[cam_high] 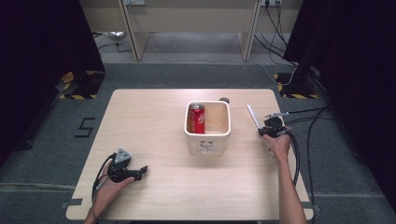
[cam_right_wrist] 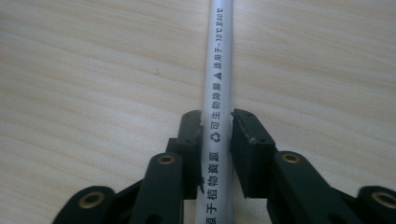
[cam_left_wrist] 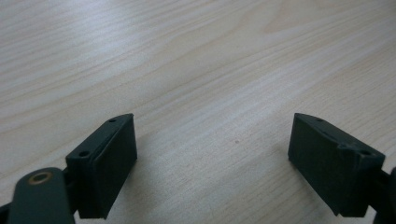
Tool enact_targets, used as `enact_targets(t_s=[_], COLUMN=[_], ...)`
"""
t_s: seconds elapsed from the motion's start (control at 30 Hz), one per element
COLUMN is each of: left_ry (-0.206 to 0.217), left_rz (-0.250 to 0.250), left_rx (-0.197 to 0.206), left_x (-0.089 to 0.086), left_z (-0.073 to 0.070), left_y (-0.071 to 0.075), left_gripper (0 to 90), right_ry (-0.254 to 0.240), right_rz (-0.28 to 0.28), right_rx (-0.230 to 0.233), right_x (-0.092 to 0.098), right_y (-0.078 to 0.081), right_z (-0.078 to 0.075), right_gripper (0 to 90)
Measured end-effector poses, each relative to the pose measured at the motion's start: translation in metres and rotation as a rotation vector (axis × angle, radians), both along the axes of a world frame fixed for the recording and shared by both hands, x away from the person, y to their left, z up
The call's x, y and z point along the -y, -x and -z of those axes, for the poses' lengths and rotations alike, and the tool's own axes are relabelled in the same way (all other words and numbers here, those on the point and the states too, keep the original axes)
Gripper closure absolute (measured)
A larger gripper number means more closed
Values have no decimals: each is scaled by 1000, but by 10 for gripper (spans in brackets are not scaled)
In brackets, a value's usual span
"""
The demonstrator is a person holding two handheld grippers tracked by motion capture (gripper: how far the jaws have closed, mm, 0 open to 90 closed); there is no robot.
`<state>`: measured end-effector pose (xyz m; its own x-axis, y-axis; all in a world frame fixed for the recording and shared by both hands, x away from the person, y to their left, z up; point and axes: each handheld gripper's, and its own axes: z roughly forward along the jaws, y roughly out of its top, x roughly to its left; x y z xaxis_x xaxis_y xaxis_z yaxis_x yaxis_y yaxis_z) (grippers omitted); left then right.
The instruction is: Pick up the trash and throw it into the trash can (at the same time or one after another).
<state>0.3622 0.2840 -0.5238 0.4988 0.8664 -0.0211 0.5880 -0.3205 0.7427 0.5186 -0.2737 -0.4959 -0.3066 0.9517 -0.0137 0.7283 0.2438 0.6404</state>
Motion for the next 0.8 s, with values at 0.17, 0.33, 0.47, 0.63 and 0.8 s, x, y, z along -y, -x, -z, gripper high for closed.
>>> enact_targets(t_s=[0.17, 0.33, 0.47, 0.63, 0.8], left_ry=[0, 0, 0, 0, -1], left_rz=[0, 0, 0, 0, 1], left_rx=[0, 0, 0, 0, 1], left_x=[0, 0, 0, 0, 0], left_z=[0, 0, 0, 0, 0], left_y=[0, 0, 0, 0, 0], left_gripper=[146, 146, 146, 146, 146], right_ry=[-13, -72, -135, -135, -152], right_rz=[-1, 5, 2, -40, -89], right_rx=[4, 36, 81, 153, 208], right_x=[1, 4, 6, 0, -12], right_y=[1, 5, 10, 18, 25], right_z=[1, -5, -20, -48, -77], right_gripper=[790, 794, 796, 796, 796])
